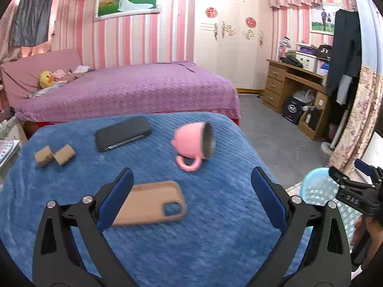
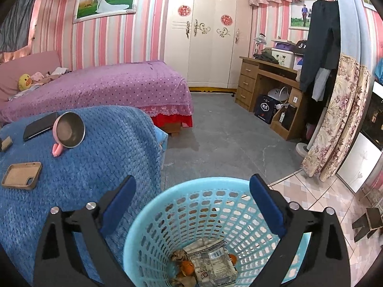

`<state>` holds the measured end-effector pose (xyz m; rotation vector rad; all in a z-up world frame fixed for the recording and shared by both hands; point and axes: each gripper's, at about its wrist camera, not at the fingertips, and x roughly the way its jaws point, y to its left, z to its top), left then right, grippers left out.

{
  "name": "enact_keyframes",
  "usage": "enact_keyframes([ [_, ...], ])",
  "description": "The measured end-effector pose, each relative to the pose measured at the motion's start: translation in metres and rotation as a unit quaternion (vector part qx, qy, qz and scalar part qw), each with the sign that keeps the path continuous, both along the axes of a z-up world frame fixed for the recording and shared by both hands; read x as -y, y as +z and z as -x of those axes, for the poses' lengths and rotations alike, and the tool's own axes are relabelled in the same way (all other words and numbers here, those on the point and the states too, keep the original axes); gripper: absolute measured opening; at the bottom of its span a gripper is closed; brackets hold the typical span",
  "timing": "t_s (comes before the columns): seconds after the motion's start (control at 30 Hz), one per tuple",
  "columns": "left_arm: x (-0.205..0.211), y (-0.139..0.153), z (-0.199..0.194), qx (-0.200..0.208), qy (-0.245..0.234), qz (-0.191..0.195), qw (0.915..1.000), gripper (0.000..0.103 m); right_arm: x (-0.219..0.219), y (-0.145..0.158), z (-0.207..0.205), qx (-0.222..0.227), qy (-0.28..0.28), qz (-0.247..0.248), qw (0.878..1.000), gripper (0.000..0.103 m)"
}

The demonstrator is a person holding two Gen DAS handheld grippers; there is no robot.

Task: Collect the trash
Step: 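Move both open tools back over the blanket toward the cardboard tubes, then grasp one brown cardboard tube with the left tool while the right tool grasps the other tube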

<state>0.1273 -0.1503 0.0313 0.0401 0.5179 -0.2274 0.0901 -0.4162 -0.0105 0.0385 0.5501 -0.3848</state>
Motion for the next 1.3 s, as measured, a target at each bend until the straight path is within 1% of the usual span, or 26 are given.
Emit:
enact_keyframes([
  [0.13,-0.022,0.001,-0.011,0.003,0.021,-0.001,0.9998,0.097,-0.011,0.000,-0.006,0.003,-0.001,-0.001,1.000,0.094],
  [0.3,-0.061,-0.007,-0.027,-0.016,0.049,0.016,0.9985,0.097,-0.028,0.002,-0.016,0.004,0.003,0.007,1.000,0.094],
  [0.4,-0.084,-0.011,-0.035,-0.027,0.063,0.021,0.9974,0.097,-0.041,0.001,-0.022,0.000,0.008,0.013,1.000,0.094],
  [0.47,-0.096,-0.013,-0.039,-0.028,0.071,0.020,0.9969,0.097,-0.050,0.000,-0.025,-0.002,0.015,0.012,1.000,0.094],
  [0.6,-0.124,-0.014,-0.043,-0.024,0.092,0.009,0.9954,0.097,-0.075,0.001,-0.031,-0.004,0.040,0.022,0.999,0.095],
  [0.67,-0.134,-0.014,-0.045,-0.020,0.099,-0.001,0.9948,0.097,-0.088,0.002,-0.034,-0.003,0.057,0.014,0.998,0.096],
  [0.77,-0.155,-0.014,-0.047,-0.009,0.117,-0.027,0.9927,0.097,-0.106,0.003,-0.042,-0.005,0.082,0.008,0.997,0.096],
  [0.83,-0.169,-0.015,-0.050,-0.009,0.128,-0.033,0.9912,0.097,-0.123,0.005,-0.049,-0.005,0.097,0.009,0.995,0.096],
  [1.0,-0.211,-0.020,-0.058,-0.022,0.155,-0.031,0.9873,0.097,-0.160,0.010,-0.065,0.003,0.126,0.007,0.992,0.098],
  [1.1,-0.233,-0.026,-0.065,-0.034,0.171,-0.025,0.9844,0.097,-0.184,0.012,-0.079,0.012,0.147,-0.012,0.989,0.098],
  [1.17,-0.245,-0.031,-0.071,-0.041,0.185,-0.031,0.9813,0.097,-0.204,0.010,-0.093,0.008,0.164,-0.017,0.986,0.098],
  [1.3,-0.267,-0.042,-0.083,-0.064,0.204,-0.033,0.9764,0.097,-0.239,0.006,-0.118,0.003,0.188,-0.004,0.982,0.098],
])
